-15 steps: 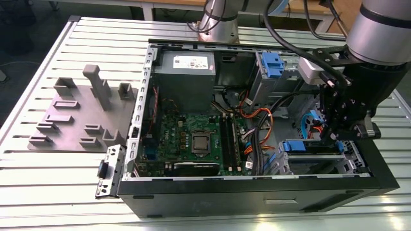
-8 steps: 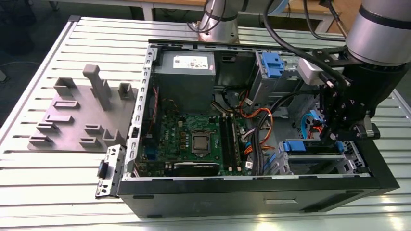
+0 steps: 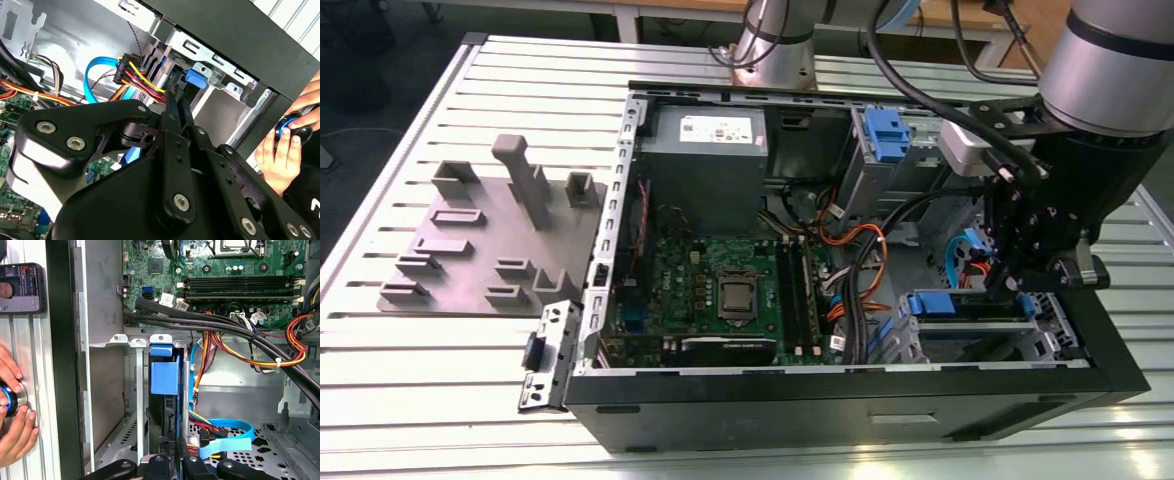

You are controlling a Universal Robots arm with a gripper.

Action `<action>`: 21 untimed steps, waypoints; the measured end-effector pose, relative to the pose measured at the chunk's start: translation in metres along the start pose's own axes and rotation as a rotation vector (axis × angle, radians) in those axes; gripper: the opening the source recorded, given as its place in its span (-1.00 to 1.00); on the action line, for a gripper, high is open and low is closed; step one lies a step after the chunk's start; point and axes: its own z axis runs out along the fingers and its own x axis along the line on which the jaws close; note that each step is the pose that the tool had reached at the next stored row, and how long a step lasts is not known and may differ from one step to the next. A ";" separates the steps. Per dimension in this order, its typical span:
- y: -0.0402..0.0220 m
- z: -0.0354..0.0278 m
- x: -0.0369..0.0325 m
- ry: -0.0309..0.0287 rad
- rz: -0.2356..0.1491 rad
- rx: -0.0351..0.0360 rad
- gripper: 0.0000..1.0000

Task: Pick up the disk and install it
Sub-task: 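Insert the first disk wire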

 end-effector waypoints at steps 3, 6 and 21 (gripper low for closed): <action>0.0000 -0.0001 -0.0002 0.0010 0.006 -0.0009 -0.67; -0.0001 -0.0005 -0.0002 0.0018 0.010 -0.0014 -0.67; 0.0000 0.0000 -0.0006 0.0015 0.026 -0.0038 -0.67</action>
